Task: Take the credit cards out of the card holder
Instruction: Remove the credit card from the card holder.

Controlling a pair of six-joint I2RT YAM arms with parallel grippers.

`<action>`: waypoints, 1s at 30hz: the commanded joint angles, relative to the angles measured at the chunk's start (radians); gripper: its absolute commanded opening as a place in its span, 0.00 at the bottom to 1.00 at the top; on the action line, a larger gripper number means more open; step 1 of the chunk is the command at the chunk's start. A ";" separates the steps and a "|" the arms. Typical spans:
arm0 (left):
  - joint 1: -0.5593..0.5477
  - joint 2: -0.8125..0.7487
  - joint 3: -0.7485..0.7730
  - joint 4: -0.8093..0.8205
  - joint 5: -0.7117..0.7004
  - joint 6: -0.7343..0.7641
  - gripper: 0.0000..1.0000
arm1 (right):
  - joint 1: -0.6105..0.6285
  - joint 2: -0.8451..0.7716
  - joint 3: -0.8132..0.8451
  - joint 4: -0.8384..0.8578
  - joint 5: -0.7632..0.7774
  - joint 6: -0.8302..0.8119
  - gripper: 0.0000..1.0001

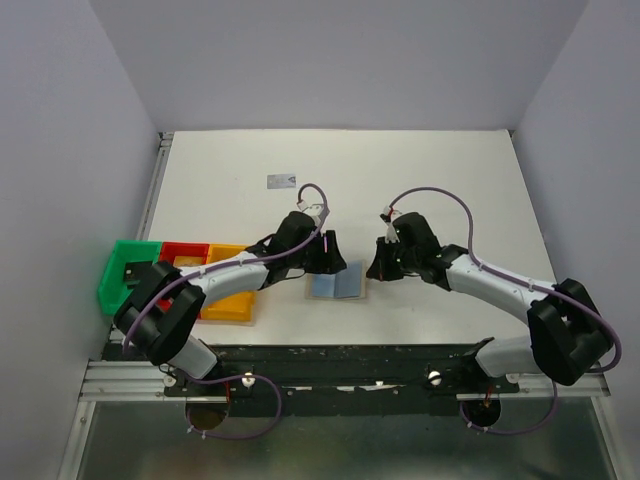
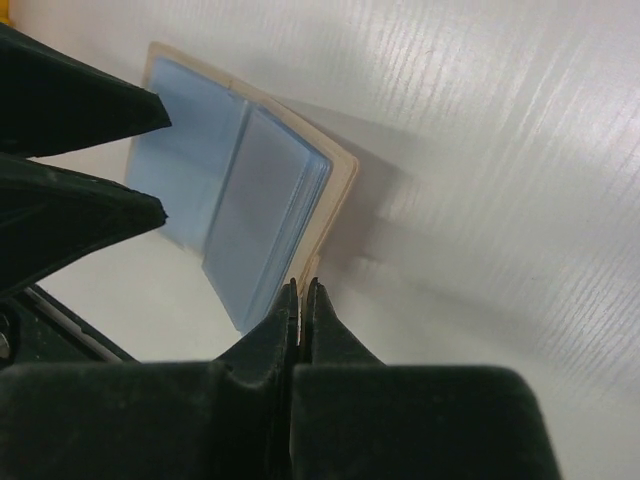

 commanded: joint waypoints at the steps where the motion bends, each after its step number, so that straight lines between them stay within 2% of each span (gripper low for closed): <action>1: -0.028 0.028 0.054 -0.052 0.021 0.046 0.64 | -0.005 -0.026 -0.012 0.041 -0.038 -0.016 0.00; 30: -0.080 0.107 0.112 -0.106 -0.014 0.089 0.72 | -0.004 -0.038 0.002 0.065 -0.111 -0.002 0.00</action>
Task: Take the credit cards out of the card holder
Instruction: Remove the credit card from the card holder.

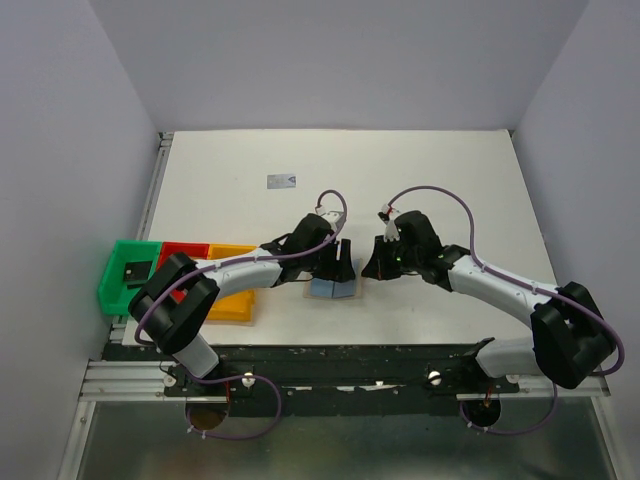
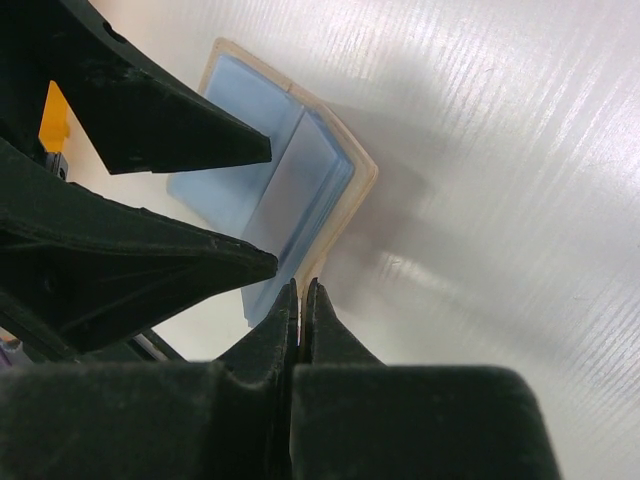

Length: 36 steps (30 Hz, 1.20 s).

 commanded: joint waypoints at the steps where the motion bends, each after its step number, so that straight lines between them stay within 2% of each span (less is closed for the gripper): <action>1: -0.009 0.013 0.023 -0.010 -0.017 0.015 0.72 | -0.004 -0.016 0.002 0.027 -0.028 0.001 0.00; 16: -0.010 0.021 0.023 -0.042 -0.051 0.011 0.69 | -0.004 -0.020 0.000 0.022 -0.025 -0.003 0.00; 34: -0.009 -0.099 -0.038 -0.060 -0.207 -0.031 0.66 | -0.004 -0.037 -0.005 0.012 -0.019 -0.017 0.00; 36: -0.009 -0.111 -0.042 -0.076 -0.261 -0.037 0.66 | -0.005 -0.037 -0.004 0.010 -0.019 -0.019 0.00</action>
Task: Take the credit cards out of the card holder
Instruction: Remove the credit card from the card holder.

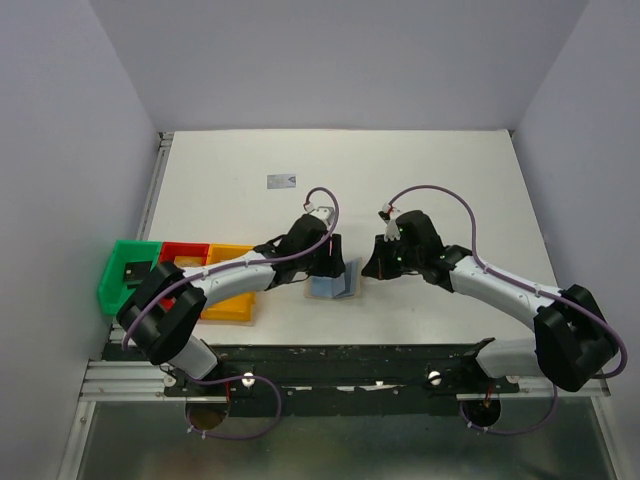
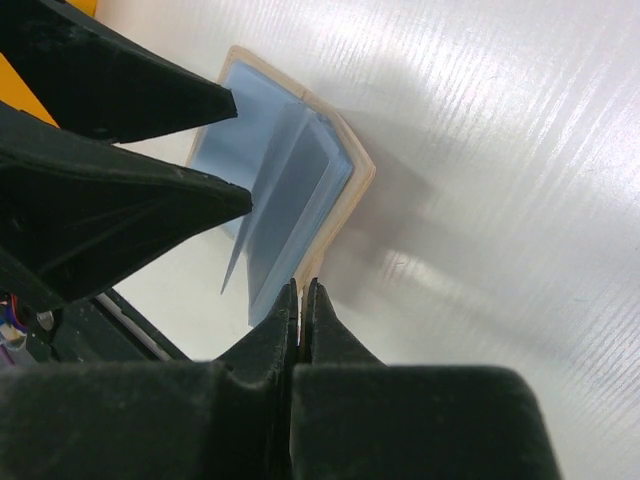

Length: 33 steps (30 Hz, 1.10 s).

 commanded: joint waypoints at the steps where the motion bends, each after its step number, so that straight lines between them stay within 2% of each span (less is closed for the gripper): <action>1: -0.005 -0.053 -0.025 -0.051 -0.119 -0.022 0.66 | -0.004 -0.020 -0.004 0.012 -0.016 -0.014 0.00; 10: 0.037 -0.197 -0.104 -0.072 -0.241 -0.090 0.66 | -0.005 -0.025 -0.001 0.003 -0.025 -0.036 0.00; 15: 0.037 -0.264 -0.138 0.013 -0.207 -0.060 0.68 | -0.004 -0.028 0.004 -0.005 -0.036 -0.048 0.00; 17: 0.037 -0.246 -0.134 0.087 -0.130 -0.041 0.68 | -0.004 -0.026 0.007 -0.005 -0.041 -0.051 0.00; 23: -0.002 -0.091 -0.043 0.098 0.033 0.000 0.67 | -0.004 -0.023 0.007 0.000 -0.050 -0.053 0.00; 33: -0.043 0.007 0.029 0.049 0.055 0.042 0.70 | -0.004 -0.037 0.004 -0.002 -0.055 -0.053 0.00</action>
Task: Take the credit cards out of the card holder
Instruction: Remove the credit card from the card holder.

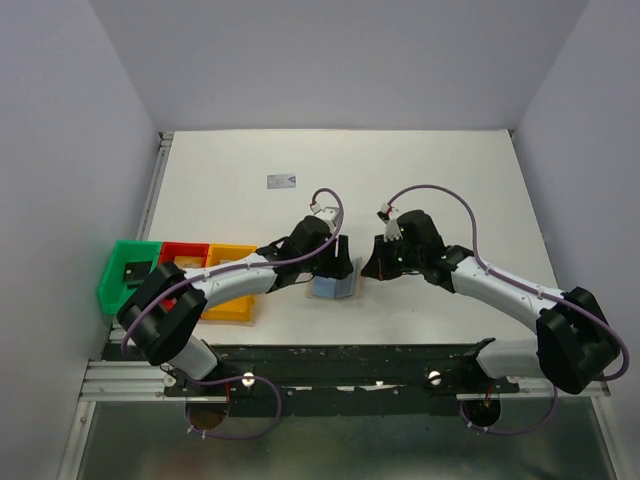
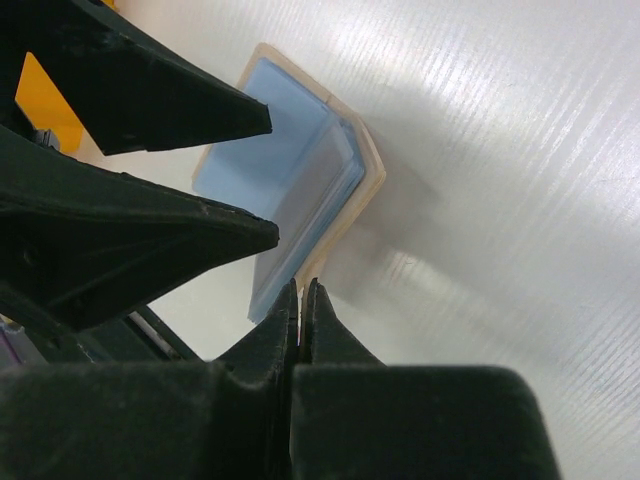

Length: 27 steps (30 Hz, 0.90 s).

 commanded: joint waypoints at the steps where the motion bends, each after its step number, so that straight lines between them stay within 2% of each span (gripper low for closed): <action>1: -0.016 0.026 0.050 -0.018 0.035 0.034 0.70 | -0.002 -0.029 0.003 -0.001 -0.024 -0.016 0.00; 9: -0.024 0.042 0.055 -0.039 0.007 0.034 0.70 | -0.004 -0.029 0.005 -0.004 -0.021 -0.015 0.00; 17: -0.026 -0.041 -0.006 -0.008 -0.065 0.015 0.70 | -0.004 -0.023 -0.006 -0.004 -0.006 -0.015 0.00; 27: -0.026 -0.001 0.015 -0.039 -0.063 0.022 0.70 | -0.004 -0.014 -0.012 -0.005 0.005 -0.016 0.00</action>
